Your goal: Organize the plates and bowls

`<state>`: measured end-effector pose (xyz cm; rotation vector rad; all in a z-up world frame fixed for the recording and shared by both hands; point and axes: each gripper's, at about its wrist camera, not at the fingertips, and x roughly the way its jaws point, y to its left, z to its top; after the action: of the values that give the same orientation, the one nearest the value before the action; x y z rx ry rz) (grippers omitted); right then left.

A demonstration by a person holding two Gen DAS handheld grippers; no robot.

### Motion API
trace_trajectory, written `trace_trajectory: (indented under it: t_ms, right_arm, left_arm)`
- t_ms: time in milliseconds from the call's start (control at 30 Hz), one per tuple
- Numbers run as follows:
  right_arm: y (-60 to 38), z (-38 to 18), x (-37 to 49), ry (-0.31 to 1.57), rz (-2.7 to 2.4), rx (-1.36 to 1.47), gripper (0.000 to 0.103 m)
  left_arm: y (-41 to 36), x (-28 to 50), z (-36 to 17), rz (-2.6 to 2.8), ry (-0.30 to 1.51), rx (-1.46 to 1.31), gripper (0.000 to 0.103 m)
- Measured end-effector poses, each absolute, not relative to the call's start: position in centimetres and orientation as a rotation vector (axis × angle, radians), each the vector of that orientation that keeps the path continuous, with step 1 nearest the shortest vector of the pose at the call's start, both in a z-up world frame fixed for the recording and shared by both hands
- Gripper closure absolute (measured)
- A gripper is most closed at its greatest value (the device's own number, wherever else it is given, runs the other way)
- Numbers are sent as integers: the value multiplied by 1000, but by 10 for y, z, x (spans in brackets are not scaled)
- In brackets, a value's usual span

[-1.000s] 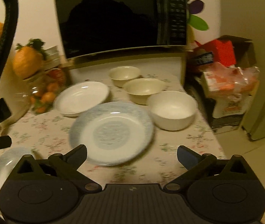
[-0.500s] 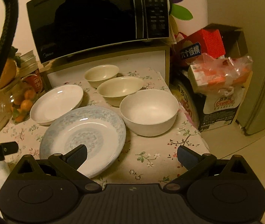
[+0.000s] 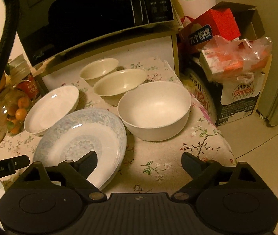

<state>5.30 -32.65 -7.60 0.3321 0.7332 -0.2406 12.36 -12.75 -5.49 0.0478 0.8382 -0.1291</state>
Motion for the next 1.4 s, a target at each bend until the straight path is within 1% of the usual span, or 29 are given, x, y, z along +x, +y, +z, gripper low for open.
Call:
trace_trajectory:
  t_ms: [167, 267, 367, 700, 833, 900, 967, 1067, 1133, 1167, 1300, 1400]
  right_arm:
    - [-326, -80, 61, 742, -235, 332, 19]
    - [-327, -81, 64, 745, -237, 329, 21]
    - [-328, -84, 68, 749, -236, 332, 23]
    - [-332, -89, 75, 752, -240, 345, 26]
    - [-332, -90, 78, 756, -238, 349, 27]
    - [-331, -91, 80, 760, -233, 352, 34]
    - [-330, -92, 82, 766, -229, 356, 38]
    - [-328, -95, 86, 776, -225, 360, 46]
    - [-327, -96, 87, 778, -222, 364, 49]
    - [-326, -97, 87, 778, -222, 364, 52]
    - [-326, -97, 88, 777, -221, 368, 58]
    - [-327, -97, 89, 778, -218, 380, 62]
  left_arm:
    - [-132, 131, -61, -132, 851, 51, 27]
    - [-134, 135, -65, -132, 859, 49, 32]
    - [-135, 139, -68, -139, 871, 40, 33]
    - [-138, 147, -72, -147, 875, 30, 35]
    - [-139, 148, -73, -160, 872, 28, 40]
    - [-140, 149, -74, -167, 871, 24, 42]
    - [-140, 150, -75, -179, 871, 16, 45]
    - [-140, 151, -75, -198, 871, -1, 53]
    - [-141, 150, -75, -219, 868, -6, 63]
    - [-142, 150, -75, -228, 867, -6, 65]
    - [-145, 150, -75, -267, 866, -21, 82]
    - [-143, 151, -76, -296, 869, -50, 91]
